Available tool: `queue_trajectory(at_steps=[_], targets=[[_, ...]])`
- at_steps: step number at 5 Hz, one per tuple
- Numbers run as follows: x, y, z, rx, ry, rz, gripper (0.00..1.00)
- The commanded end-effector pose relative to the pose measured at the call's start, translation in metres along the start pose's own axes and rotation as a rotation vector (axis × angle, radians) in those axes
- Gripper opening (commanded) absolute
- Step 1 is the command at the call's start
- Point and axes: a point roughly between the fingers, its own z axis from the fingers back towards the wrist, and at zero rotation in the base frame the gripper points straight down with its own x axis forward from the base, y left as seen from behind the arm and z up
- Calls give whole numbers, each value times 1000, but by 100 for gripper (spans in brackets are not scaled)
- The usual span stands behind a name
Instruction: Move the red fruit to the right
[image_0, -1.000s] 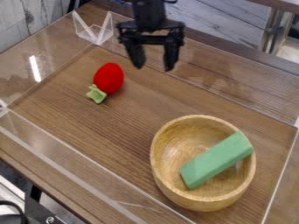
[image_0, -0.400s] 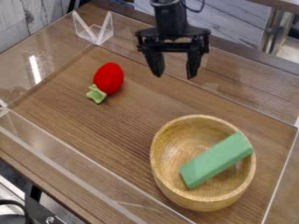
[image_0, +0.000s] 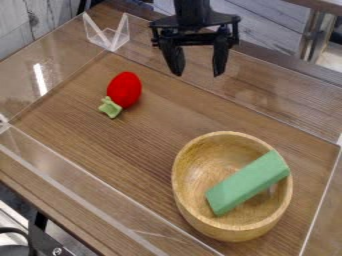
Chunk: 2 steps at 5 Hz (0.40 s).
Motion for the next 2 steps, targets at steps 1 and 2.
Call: queue_trajectory(at_steps=[1,2], targets=[[0,-11,22,-2,-73,22,100],[2,-13,21,-2,-68,-11,100]])
